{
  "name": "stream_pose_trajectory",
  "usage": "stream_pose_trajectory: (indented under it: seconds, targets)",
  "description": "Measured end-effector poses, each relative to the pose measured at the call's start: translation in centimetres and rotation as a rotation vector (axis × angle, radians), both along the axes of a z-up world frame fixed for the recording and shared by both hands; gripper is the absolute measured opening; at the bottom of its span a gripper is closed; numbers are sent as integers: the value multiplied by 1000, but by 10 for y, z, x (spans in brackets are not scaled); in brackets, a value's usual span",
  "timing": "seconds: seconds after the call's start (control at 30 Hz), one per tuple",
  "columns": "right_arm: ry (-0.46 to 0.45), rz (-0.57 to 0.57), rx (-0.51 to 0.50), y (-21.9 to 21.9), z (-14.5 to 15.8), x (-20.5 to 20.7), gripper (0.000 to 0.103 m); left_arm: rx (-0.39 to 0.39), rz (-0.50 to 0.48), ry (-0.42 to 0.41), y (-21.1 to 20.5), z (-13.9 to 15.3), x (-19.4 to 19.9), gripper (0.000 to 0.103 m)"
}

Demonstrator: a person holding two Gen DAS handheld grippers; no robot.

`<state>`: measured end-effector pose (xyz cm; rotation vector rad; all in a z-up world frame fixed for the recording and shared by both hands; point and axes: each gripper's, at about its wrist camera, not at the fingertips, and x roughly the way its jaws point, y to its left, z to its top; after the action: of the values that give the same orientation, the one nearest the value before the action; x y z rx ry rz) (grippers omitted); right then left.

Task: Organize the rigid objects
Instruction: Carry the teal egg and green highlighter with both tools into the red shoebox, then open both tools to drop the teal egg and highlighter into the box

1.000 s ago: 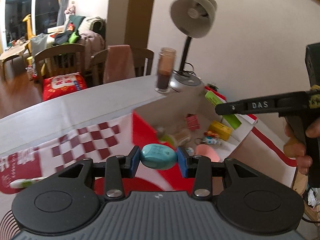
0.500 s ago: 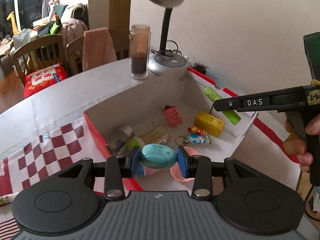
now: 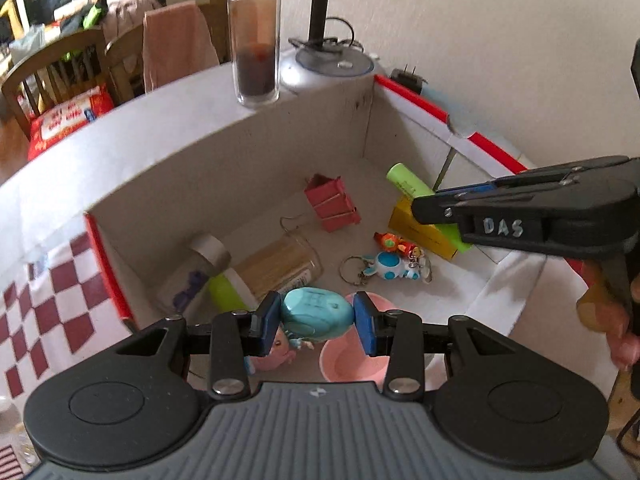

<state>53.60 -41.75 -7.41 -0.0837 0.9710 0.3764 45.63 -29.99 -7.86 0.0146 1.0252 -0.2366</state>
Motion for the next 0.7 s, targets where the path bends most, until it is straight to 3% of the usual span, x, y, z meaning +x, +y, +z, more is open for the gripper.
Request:
stream_pose_trajectory:
  seconds: [0.7]
  targets:
    - [71, 34, -59, 9, -23, 9, 16, 33, 8, 193, -11, -33, 34, 39]
